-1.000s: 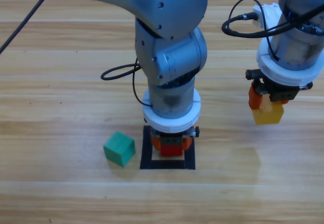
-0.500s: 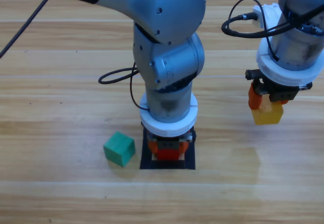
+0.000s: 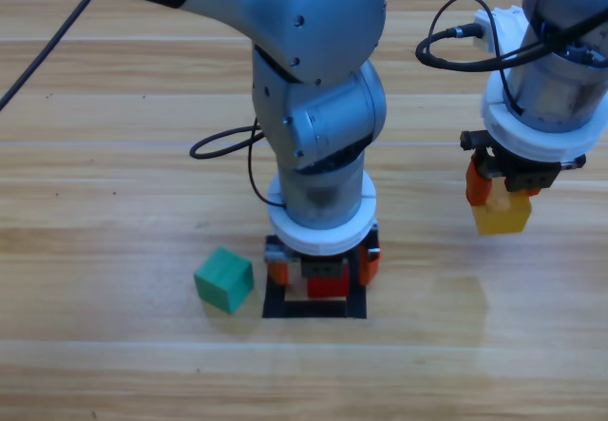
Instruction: Stack the blocks in the rectangular block: red at the bottom, yellow in the middle, green on top
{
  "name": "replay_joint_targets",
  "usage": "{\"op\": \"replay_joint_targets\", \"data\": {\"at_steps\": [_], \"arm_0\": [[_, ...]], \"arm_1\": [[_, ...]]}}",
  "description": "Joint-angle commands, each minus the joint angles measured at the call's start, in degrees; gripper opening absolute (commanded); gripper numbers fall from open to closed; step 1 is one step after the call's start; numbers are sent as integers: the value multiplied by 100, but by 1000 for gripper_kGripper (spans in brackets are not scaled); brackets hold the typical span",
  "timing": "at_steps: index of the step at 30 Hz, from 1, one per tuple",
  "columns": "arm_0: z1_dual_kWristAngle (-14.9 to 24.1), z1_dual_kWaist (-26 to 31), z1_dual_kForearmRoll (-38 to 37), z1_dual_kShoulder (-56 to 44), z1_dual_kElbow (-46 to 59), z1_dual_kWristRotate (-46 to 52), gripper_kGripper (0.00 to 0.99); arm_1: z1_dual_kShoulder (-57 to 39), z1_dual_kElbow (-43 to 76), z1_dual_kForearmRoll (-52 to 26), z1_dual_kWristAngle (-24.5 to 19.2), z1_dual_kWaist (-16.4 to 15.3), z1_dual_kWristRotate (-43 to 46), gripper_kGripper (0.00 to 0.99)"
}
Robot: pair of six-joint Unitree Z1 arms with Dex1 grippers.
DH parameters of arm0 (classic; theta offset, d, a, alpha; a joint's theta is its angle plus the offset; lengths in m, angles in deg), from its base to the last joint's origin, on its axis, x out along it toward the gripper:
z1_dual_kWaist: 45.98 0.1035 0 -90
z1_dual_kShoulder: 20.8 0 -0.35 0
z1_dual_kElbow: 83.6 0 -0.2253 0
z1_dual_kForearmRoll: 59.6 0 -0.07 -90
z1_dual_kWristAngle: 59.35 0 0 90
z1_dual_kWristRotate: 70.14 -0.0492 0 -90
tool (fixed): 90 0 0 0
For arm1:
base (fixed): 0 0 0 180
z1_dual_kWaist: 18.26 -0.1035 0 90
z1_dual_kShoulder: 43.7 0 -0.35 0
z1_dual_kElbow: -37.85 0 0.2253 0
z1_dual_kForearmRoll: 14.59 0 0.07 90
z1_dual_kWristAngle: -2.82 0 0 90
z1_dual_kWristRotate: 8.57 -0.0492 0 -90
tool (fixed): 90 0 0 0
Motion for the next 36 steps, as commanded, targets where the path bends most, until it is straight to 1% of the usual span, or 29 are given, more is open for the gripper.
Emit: {"op": "replay_joint_targets", "data": {"at_steps": [1,4,11,14,17,20,23,25,27,33,35,36], "arm_0": [[73,-102,-29,318,109,-50,953],[117,-102,-20,221,118,-32,988],[337,-102,33,-271,39,-41,990],[451,-102,33,-781,21,-67,990],[610,-102,33,-1501,47,-155,986],[750,-102,103,-2160,197,-164,988],[970,-102,121,-3013,742,-217,989],[1040,-102,121,-3681,1260,-445,988],[1198,-85,121,-4243,1709,-762,988],[1225,284,138,-5896,2640,-2185,943],[1234,302,156,-6239,2834,-2475,943],[1269,302,156,-6406,3001,-2467,943]], "arm_1": [[-117,185,-107,79,179,-10,176],[-117,185,-116,79,179,-10,176],[-328,167,-116,62,179,-10,176],[-574,149,-37,53,179,25,176],[-758,0,200,70,170,25,176],[-838,-123,402,246,100,-19,176],[-697,-422,719,448,-93,-133,176],[-460,-738,930,483,-234,-221,176],[-178,-984,1035,536,-366,-300,176],[762,-1969,1431,606,-752,-572,176],[1070,-2373,1615,563,-867,-660,176],[1193,-2540,1686,519,-919,-686,176]]}}
